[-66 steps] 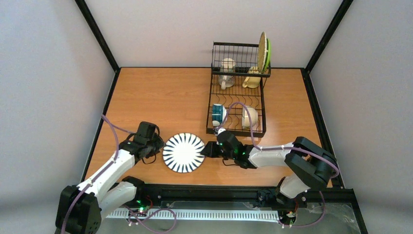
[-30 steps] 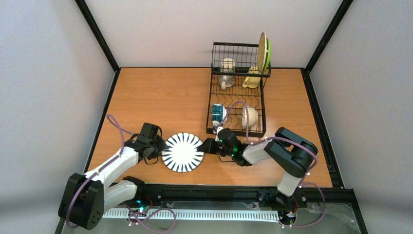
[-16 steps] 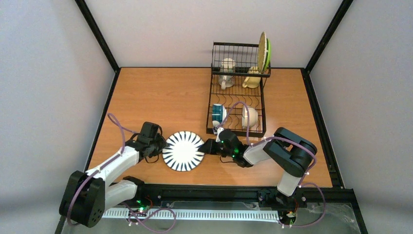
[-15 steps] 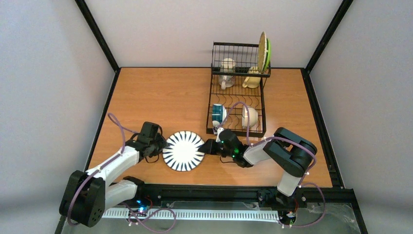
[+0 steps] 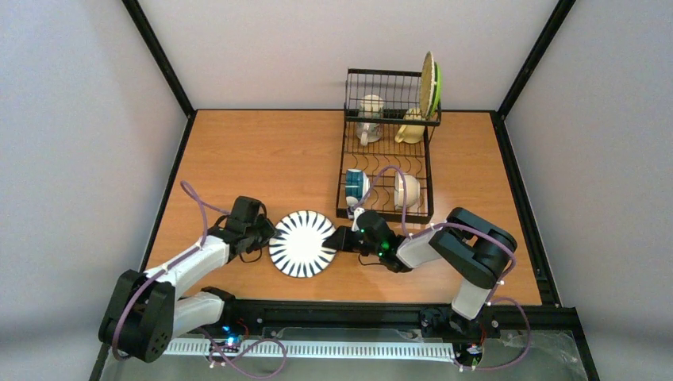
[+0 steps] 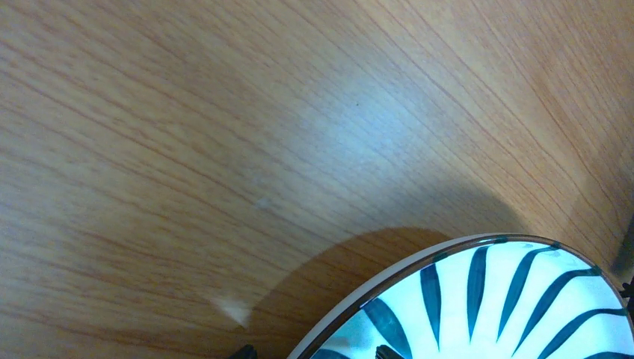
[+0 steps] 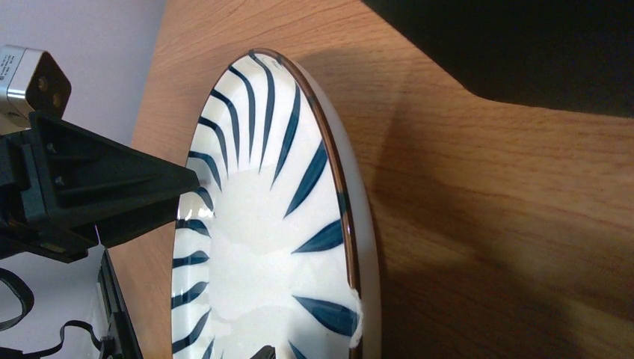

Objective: Load the mixed dishes into the dish rack
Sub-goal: Grab the plate at the center of the board.

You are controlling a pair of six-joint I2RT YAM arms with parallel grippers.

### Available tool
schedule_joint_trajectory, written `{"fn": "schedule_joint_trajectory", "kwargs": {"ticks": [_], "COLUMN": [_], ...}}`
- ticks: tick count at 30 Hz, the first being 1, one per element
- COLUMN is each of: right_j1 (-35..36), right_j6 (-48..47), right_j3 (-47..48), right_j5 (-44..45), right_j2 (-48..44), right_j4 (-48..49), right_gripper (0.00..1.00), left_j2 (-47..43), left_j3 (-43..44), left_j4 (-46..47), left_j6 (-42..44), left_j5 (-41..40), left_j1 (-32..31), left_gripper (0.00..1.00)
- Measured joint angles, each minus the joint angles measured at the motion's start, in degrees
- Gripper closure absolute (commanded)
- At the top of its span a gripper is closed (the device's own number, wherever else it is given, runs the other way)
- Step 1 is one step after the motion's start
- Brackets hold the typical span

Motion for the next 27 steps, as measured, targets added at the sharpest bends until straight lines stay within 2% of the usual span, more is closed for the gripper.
{"fn": "schedule_joint_trajectory", "kwargs": {"ticks": [11, 14, 20, 21, 27], "right_j1": [0.48, 0.79, 0.76, 0.74, 0.83], "right_j6": [0.57, 1.11, 3.98, 4.85, 4.55], "right_j3": [2.34, 2.86, 3.19, 3.28, 3.56], "right_j5": [-1.03, -1.88, -2.73, -2.34, -1.55], "right_j2": [-0.04, -0.04, -2.12, -2.29, -4.61], "right_j4": [-3.30, -3.89, -4.20, -5.18, -8.87], "right_gripper": [0.41, 0.55, 0.93, 0.97, 0.98], "left_j2": [2.23, 2.73, 2.89, 2.89, 2.23], "left_j3": [0.70, 1.05, 1.22, 1.22, 1.16], "left_j4": [2.32, 2.38, 2.32, 2.45, 2.47], "left_j6": [0.22, 0.26, 0.09, -0.09, -0.66], "left_j5": [-0.50, -1.53, -3.21, -3.21, -2.71], "left_j1": [-4.02, -5.27, -6.49, -6.51, -7.04], "left_gripper": [0.09, 0.09, 0.10, 0.09, 0.09]}}
